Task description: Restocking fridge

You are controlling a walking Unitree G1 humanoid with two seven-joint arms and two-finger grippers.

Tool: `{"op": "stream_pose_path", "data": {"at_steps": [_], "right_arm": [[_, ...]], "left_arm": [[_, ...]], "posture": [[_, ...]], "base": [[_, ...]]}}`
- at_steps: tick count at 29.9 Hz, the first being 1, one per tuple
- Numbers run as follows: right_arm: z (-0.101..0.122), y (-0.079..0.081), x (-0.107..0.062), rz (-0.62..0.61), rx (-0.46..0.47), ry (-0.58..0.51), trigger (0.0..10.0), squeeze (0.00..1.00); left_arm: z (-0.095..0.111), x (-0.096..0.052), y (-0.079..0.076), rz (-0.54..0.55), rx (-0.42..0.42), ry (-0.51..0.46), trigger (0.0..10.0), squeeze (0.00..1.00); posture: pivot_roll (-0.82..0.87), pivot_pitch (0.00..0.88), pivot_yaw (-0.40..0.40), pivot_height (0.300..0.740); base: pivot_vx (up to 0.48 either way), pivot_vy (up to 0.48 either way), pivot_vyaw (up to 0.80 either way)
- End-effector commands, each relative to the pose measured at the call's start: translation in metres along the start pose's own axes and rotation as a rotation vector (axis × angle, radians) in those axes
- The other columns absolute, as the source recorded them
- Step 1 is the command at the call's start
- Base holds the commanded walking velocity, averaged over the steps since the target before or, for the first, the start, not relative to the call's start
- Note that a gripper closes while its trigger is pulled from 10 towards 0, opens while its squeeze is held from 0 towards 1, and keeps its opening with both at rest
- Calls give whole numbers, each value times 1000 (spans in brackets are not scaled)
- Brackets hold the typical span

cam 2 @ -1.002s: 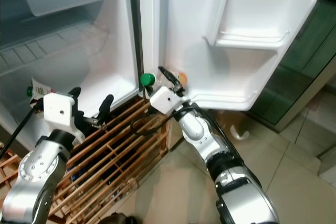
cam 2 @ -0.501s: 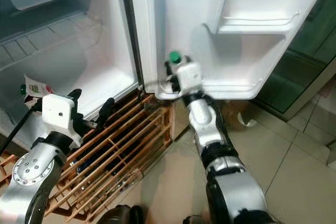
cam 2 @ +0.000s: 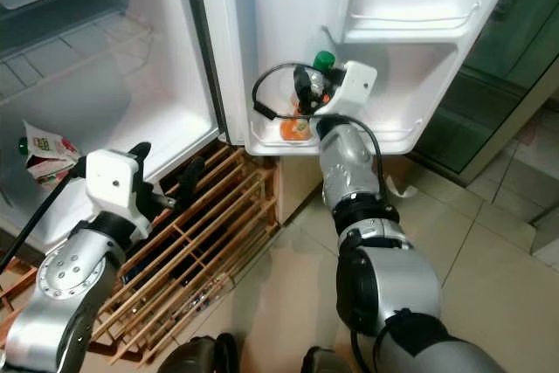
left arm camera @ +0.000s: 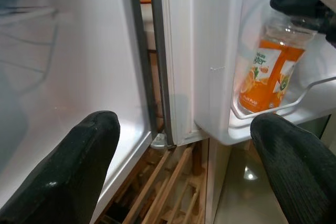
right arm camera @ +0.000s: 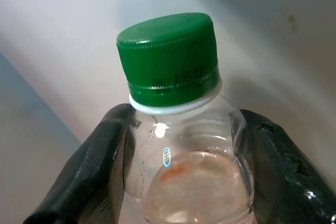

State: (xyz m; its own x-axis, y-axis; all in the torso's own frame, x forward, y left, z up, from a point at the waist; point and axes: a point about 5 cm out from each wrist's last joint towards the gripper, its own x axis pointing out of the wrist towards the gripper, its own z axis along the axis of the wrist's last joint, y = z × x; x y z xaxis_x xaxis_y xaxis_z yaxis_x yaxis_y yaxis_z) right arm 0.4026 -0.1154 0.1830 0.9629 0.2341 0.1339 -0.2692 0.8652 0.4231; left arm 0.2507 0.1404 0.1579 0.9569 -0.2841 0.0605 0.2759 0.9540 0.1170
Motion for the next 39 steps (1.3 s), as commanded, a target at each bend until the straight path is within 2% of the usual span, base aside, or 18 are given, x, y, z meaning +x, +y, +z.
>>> {"op": "stream_pose_path", "data": {"at_steps": [1,3,6,7,8,9,15,19,21,26,33,39], "right_arm": [[-3,6,2,21,5,36,10000,0],[-4,13,5,58,-59,66,10000,0],[-10,26,7,133,-214,126,10000,0],[-10,26,7,133,-214,126,10000,0],[-13,29,7,151,-254,141,10000,212],[-15,30,7,158,-266,148,10000,1000],[-19,37,7,175,-298,149,10000,1000],[-13,29,7,78,-277,124,10000,1000],[-12,25,7,43,-300,120,10000,1000],[-7,24,5,37,-312,87,10000,1000],[-4,21,-4,14,-327,45,10000,1000],[-8,15,-18,-34,-273,67,10000,1000]], "left_arm": [[-2,1,-1,1,10,5,10000,0],[-3,4,-2,0,7,1,10000,0],[-3,10,-5,4,-2,-14,10000,0],[-3,10,-5,4,-2,-14,10000,0],[-3,11,-5,7,-3,-18,10000,0],[-3,12,-6,9,-4,-19,10000,0],[-4,13,-6,25,-4,-30,10000,0],[-3,15,-6,30,2,-43,10000,0],[-3,16,-5,31,6,-47,10000,0],[-1,20,-6,24,20,-68,10000,0],[-1,25,-7,19,31,-87,10000,0],[-1,32,-8,10,43,-102,10000,0]], "posture": [[64,105,30,740],[54,94,21,740],[50,80,5,740],[50,80,5,740],[49,72,-4,740],[51,68,-8,740],[54,48,-27,740],[56,37,-34,740],[57,33,-37,740],[53,20,-41,740],[31,0,-48,740],[15,0,-54,740]], "base": [[0,0,0],[0,0,0],[0,0,0],[0,0,0],[0,0,0],[0,0,0],[0,0,0],[0,0,0],[0,0,0],[0,0,0],[0,0,0],[0,0,0]]}}
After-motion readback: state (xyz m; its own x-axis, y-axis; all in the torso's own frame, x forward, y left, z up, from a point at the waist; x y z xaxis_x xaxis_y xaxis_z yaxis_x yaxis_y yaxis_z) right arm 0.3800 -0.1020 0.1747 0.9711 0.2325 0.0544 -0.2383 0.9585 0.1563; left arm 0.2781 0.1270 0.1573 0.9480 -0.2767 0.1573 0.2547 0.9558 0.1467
